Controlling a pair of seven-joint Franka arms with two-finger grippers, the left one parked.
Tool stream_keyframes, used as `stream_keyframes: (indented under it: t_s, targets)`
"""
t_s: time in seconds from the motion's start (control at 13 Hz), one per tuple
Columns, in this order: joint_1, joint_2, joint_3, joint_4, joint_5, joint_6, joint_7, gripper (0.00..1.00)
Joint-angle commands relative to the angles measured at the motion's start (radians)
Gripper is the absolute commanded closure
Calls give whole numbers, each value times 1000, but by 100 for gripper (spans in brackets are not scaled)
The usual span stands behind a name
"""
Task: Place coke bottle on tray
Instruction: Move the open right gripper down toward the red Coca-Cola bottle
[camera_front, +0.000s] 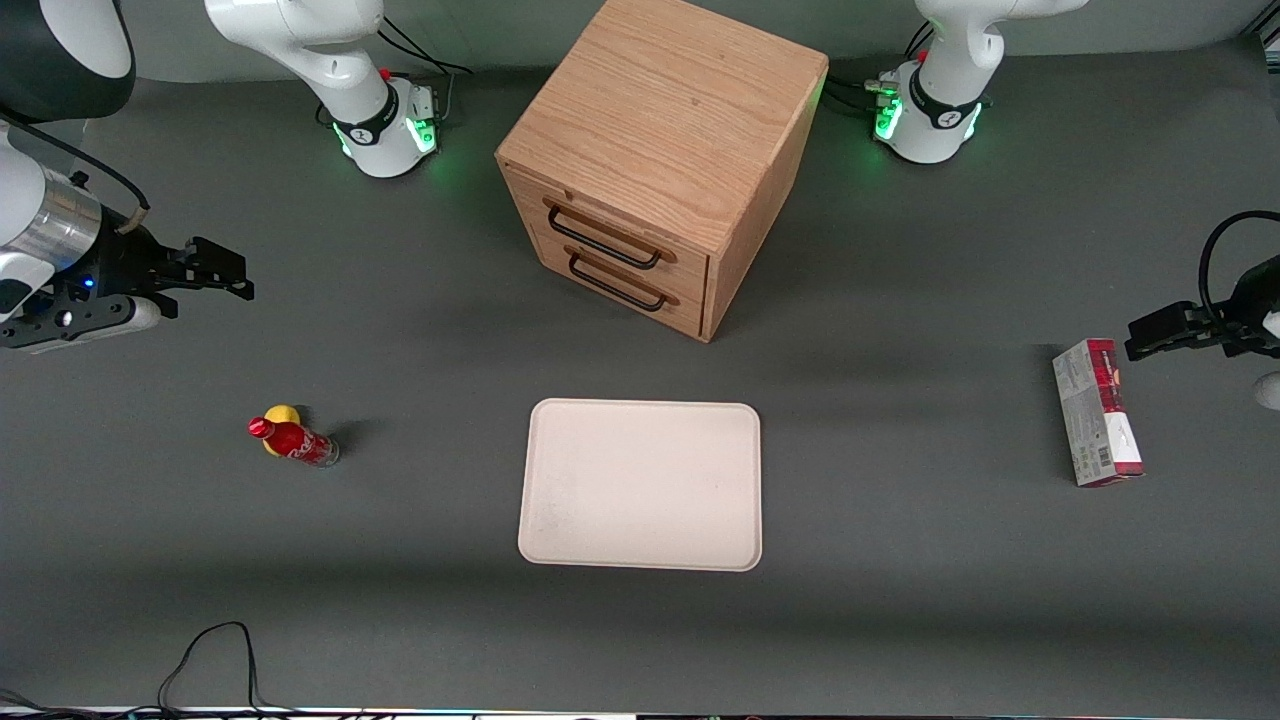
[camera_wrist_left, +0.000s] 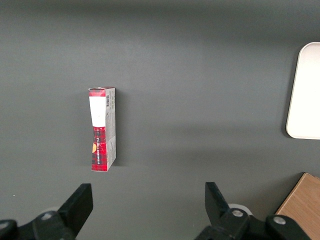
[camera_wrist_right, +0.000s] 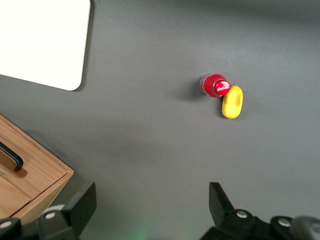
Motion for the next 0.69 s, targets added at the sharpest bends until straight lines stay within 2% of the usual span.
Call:
stream_keyframes:
  t_s: [0.0,0.62]
  targets:
    - [15,15,-11,36,-10,-27,55,0]
    - [18,60,-11,84,-11,-68,60,0]
